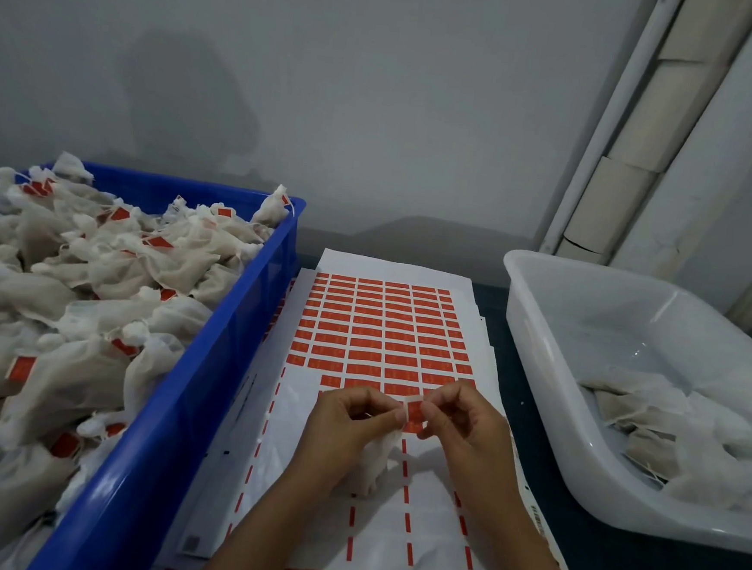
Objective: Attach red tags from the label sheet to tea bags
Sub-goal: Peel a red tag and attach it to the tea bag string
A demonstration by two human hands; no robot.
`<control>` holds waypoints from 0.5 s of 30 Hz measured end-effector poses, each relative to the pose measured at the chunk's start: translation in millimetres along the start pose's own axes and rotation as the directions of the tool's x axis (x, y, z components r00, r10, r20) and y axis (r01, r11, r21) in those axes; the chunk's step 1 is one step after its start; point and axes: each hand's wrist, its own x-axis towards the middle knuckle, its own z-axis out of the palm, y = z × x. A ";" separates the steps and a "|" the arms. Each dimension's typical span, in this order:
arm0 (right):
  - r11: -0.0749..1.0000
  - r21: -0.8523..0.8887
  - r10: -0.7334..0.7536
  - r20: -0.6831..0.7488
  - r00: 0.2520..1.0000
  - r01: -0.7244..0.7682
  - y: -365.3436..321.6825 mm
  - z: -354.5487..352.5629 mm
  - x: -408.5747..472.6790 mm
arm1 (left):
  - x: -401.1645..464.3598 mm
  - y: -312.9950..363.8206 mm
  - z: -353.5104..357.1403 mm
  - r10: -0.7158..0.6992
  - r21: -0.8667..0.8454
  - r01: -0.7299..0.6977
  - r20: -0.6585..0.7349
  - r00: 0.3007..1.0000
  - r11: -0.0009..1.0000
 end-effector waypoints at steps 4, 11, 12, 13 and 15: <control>1.000 0.000 0.012 -0.015 1.000 -0.012 0.5 0.7 -1.1 | 0.1 -1.6 0.4 -0.006 -0.006 0.006 0.006 1.000 1.000; 1.000 -0.023 0.016 -0.031 0.999 -0.017 -0.9 3.7 -3.0 | 1.9 -3.0 1.7 0.014 -0.009 -0.014 0.034 0.999 1.000; 0.999 -0.032 0.016 -0.032 0.999 -0.017 -1.2 3.5 -3.1 | 1.9 -2.9 2.0 0.020 -0.008 -0.020 0.040 0.999 1.000; 0.999 -0.041 0.017 -0.032 0.999 -0.018 -1.7 3.3 -3.4 | 1.8 -2.7 2.1 0.026 -0.007 -0.026 0.045 0.999 1.000; 0.998 -0.065 0.013 -0.035 0.999 -0.016 -2.2 2.9 -3.4 | 1.4 -2.3 2.4 0.038 -0.008 -0.038 0.052 0.998 0.999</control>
